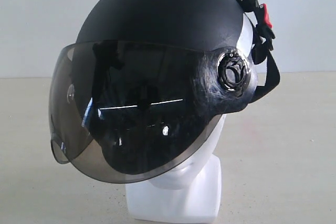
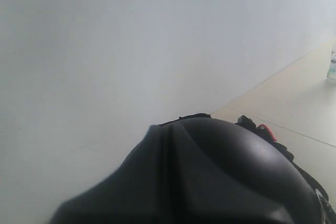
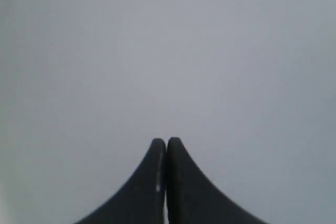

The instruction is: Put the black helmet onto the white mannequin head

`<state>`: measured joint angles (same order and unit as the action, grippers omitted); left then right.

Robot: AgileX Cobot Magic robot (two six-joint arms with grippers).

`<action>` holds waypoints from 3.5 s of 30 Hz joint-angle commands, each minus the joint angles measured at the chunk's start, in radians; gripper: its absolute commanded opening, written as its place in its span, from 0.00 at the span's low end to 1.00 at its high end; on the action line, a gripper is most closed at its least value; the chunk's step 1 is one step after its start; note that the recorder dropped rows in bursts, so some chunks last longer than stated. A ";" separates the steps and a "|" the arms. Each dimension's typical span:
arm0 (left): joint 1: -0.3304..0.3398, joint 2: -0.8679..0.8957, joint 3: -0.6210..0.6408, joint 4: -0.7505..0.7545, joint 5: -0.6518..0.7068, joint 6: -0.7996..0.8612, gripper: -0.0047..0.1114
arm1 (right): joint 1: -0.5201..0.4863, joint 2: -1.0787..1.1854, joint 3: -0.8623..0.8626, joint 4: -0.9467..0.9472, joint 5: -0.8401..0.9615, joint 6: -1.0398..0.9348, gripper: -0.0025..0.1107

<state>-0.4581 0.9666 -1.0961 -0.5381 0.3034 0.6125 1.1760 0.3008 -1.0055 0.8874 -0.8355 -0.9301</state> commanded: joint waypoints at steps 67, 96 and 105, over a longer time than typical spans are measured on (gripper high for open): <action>0.000 -0.366 0.422 1.122 0.089 -1.299 0.08 | -0.030 0.548 0.180 -1.972 1.747 2.412 0.35; 0.000 -0.366 0.422 1.132 0.107 -1.225 0.08 | -0.426 0.559 0.146 -1.331 1.467 1.536 0.32; 0.000 -0.366 0.422 1.130 0.086 -1.225 0.08 | -0.426 0.617 0.146 -1.319 1.447 1.534 0.32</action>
<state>-0.4581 0.6078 -0.6784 0.5901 0.4074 -0.6171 0.7570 0.8817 -0.8641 -0.4358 0.6233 0.6124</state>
